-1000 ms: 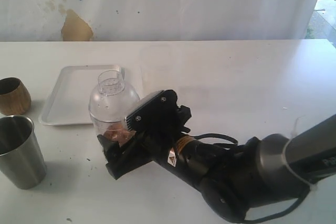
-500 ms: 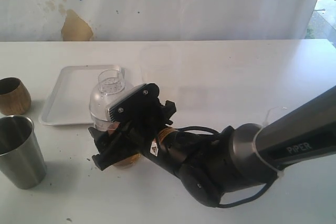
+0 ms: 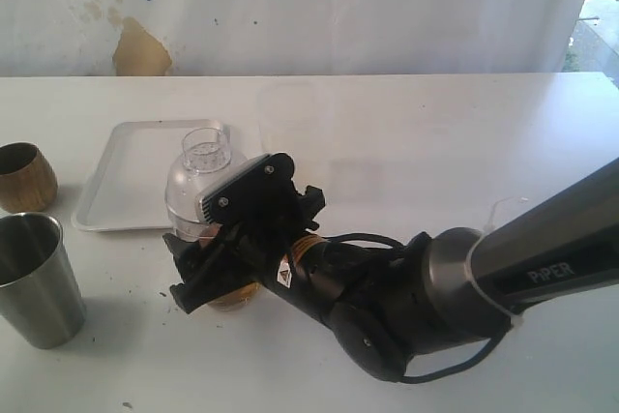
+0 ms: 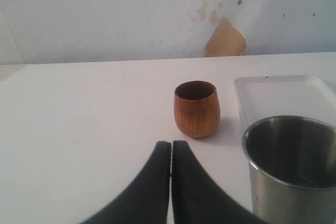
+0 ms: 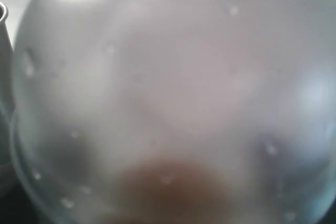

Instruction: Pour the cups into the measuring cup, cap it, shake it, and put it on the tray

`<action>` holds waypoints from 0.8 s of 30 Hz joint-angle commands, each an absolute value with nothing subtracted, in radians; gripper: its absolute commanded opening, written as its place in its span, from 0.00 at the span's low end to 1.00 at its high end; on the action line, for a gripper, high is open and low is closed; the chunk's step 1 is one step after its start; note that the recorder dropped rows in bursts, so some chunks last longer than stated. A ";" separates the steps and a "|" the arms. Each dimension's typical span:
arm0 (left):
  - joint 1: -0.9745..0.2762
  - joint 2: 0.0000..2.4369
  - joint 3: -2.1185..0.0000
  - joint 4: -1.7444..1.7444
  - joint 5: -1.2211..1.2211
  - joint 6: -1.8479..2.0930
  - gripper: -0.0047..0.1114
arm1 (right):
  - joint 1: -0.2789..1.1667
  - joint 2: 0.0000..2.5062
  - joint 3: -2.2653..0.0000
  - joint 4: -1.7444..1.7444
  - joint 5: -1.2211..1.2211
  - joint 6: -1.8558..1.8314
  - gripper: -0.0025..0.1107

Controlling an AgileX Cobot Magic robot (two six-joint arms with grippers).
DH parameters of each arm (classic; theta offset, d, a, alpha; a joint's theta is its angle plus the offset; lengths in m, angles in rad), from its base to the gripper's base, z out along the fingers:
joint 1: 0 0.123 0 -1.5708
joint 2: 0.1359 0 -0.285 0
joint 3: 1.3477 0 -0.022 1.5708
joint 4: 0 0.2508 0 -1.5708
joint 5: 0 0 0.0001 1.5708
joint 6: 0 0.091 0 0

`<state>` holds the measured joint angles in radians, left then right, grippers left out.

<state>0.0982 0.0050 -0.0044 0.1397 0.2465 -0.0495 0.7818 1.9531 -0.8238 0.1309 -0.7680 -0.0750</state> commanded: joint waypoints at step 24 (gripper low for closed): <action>0.098 0.000 0.000 0.136 0.240 -0.048 0.05 | 0.725 1.633 -0.846 -0.136 -0.526 0.015 0.02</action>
<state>0.0982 0.0050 -0.0044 0.1397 0.2465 -0.0495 0.6946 1.6757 -0.8212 0.1604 -0.6166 -0.0154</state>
